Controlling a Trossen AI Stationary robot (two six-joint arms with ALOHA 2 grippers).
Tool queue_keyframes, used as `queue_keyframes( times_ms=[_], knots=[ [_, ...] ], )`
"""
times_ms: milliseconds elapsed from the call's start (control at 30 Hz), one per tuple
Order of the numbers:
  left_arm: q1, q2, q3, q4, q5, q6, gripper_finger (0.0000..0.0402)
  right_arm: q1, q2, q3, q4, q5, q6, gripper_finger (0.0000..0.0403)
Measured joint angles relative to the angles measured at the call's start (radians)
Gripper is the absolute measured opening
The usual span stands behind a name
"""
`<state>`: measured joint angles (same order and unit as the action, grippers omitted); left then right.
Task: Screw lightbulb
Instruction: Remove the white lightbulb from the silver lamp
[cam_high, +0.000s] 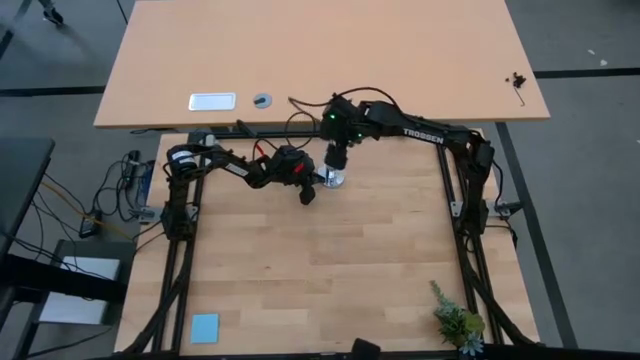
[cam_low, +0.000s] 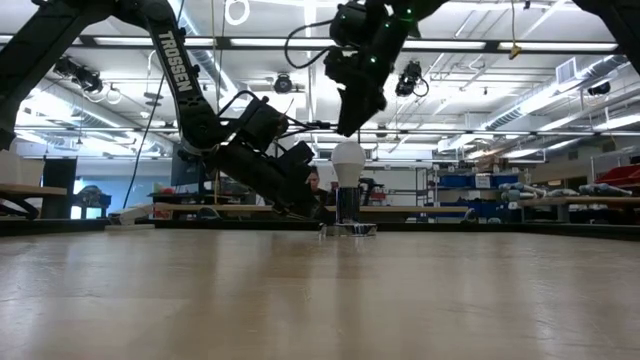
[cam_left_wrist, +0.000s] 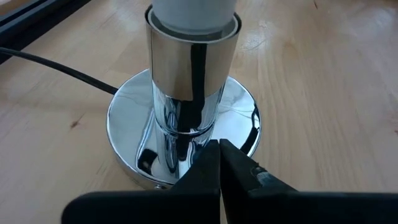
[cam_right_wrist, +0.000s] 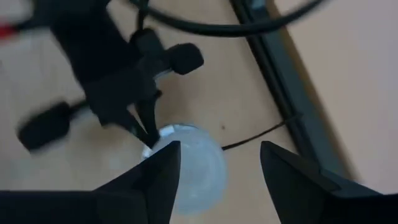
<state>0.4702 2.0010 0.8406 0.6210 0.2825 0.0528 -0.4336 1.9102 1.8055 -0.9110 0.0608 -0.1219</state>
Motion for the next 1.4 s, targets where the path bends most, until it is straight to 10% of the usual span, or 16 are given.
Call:
queue_keyframes(
  times_ms=[533,967,1400],
  knots=[
    [0.000,0.000,0.000,0.000,0.006,-0.004,0.0000,-0.023,0.003,-0.074,0.013,-0.110,0.387,0.0299],
    [0.000,0.000,0.000,0.000,0.008,-0.005,0.0000,-0.027,0.001,-0.152,0.108,-0.125,0.382,0.0302],
    [0.000,0.000,0.000,0.000,0.008,-0.003,0.0000,-0.066,-0.002,-0.156,0.094,-0.245,-0.187,0.0277]
  ],
)
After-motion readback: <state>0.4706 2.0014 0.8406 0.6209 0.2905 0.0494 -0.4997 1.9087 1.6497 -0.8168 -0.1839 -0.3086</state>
